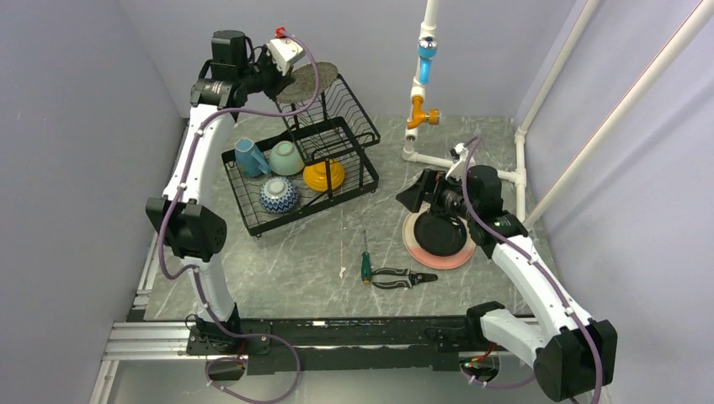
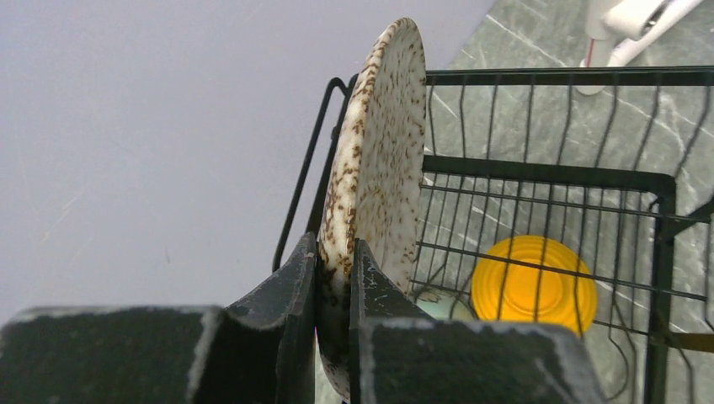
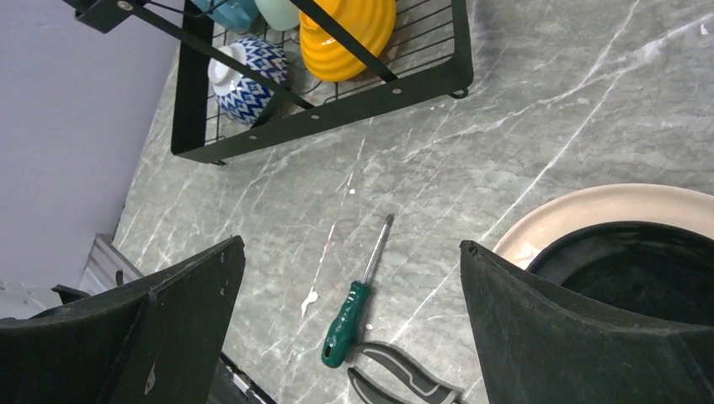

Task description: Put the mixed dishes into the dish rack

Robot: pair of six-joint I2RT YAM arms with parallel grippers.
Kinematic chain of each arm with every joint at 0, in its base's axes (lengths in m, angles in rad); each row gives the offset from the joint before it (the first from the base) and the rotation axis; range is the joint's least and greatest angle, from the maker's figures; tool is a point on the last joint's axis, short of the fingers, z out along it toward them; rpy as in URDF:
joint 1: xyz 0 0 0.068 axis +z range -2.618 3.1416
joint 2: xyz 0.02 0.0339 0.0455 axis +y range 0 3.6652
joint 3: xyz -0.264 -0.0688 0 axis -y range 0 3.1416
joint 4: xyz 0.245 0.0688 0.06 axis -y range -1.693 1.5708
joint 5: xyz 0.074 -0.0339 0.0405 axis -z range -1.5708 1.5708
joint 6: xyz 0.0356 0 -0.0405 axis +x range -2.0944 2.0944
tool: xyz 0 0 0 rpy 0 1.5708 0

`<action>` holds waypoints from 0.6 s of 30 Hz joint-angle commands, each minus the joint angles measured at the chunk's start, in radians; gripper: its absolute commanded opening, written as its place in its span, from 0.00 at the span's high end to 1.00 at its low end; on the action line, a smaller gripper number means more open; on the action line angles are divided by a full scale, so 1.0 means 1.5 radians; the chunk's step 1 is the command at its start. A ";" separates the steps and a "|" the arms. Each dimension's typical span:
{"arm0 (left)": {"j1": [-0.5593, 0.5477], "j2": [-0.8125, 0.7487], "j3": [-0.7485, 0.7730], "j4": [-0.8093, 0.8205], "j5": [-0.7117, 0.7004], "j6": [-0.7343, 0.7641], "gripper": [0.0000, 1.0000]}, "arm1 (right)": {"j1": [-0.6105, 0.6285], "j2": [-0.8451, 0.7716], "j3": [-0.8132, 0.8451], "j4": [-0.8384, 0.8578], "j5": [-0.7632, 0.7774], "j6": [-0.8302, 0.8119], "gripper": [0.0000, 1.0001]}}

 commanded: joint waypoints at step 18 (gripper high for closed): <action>0.016 0.068 0.025 0.154 0.025 -0.030 1.00 | -0.005 0.082 0.052 0.048 -0.009 0.010 0.00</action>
